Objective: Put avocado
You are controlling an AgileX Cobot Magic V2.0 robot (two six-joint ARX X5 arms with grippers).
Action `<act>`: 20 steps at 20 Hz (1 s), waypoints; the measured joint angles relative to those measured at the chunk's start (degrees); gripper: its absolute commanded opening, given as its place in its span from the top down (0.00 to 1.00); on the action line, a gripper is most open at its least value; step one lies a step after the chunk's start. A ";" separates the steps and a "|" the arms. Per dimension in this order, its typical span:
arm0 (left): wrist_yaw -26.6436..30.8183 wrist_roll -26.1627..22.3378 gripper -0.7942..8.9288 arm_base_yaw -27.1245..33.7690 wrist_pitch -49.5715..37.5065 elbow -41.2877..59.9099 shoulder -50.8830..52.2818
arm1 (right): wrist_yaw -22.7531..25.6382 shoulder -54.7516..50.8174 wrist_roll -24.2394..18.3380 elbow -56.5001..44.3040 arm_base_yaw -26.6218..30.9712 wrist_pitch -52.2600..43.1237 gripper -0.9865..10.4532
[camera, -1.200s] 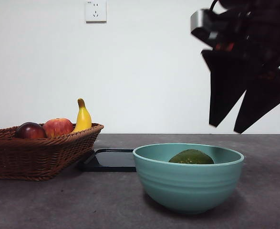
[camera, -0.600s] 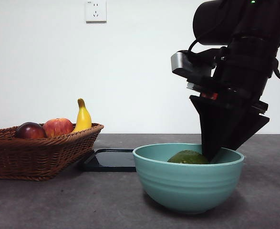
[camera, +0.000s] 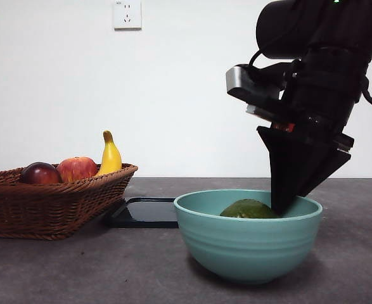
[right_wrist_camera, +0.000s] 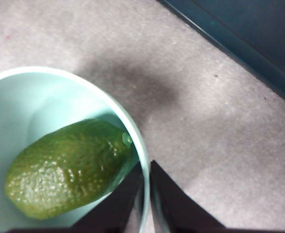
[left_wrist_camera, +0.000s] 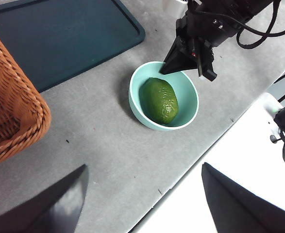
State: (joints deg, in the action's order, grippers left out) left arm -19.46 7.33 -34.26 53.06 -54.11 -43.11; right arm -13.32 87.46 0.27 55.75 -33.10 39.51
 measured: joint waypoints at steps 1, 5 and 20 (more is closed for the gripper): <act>0.00 0.00 0.54 0.00 0.00 0.00 0.00 | -0.04 -0.90 0.22 0.09 0.00 0.26 0.90; 0.00 0.00 0.54 0.00 -0.11 0.00 0.00 | -0.09 -2.45 1.27 6.62 0.15 4.85 0.90; 0.00 -0.02 0.54 0.00 -0.94 0.00 0.00 | 0.11 15.28 1.46 32.37 5.73 6.80 0.90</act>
State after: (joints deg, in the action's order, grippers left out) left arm -19.46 7.31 -34.26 52.12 -54.11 -43.11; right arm -13.21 102.74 1.74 88.12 -27.38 46.30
